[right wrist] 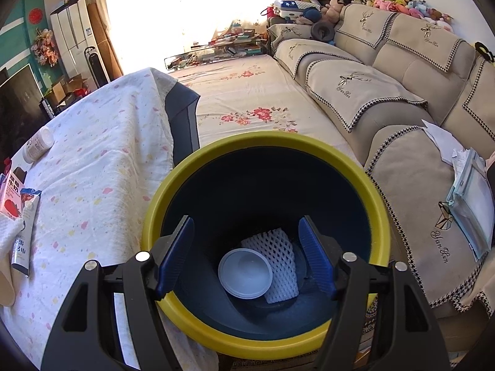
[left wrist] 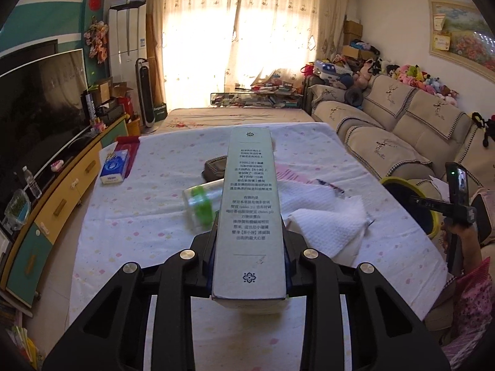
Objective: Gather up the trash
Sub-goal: 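Grasp the tall white carton with the left tool and lift it, then carry the white carton into the bin and open the left tool, then grasp the white-and-blue toothpaste tube with the right tool and lift it, then carry the toothpaste tube over the yellow-rimmed bin and open the right tool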
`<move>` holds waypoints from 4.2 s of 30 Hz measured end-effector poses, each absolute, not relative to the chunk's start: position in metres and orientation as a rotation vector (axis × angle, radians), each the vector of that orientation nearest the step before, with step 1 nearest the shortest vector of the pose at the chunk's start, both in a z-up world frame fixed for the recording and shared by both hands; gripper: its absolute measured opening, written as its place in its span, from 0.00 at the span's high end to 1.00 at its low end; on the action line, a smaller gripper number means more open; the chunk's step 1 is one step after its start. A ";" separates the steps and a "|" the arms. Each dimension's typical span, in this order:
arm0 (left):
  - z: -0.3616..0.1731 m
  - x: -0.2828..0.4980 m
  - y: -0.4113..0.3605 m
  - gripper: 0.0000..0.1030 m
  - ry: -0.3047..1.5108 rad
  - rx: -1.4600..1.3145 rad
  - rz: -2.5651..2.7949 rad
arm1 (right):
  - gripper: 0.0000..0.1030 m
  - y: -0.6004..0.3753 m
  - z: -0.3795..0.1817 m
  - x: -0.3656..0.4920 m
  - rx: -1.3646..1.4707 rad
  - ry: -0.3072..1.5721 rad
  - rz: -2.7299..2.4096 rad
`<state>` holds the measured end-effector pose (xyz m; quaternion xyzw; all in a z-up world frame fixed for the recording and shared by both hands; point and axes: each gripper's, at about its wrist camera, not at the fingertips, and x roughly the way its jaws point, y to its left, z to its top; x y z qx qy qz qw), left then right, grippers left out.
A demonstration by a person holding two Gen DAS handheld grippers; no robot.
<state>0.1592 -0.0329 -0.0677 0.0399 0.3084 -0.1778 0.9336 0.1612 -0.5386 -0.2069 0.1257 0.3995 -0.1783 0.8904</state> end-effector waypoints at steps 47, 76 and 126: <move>-0.098 0.220 -0.407 0.45 0.752 0.240 -0.857 | 0.34 -0.614 -0.197 0.076 0.348 0.733 -0.450; -0.062 0.286 0.037 0.38 0.545 -0.080 -0.169 | 0.40 -0.375 -0.150 0.158 0.051 0.762 0.107; -0.111 0.295 0.050 0.33 0.598 -0.141 -0.115 | 0.85 -0.492 -0.171 0.164 0.167 0.798 -0.303</move>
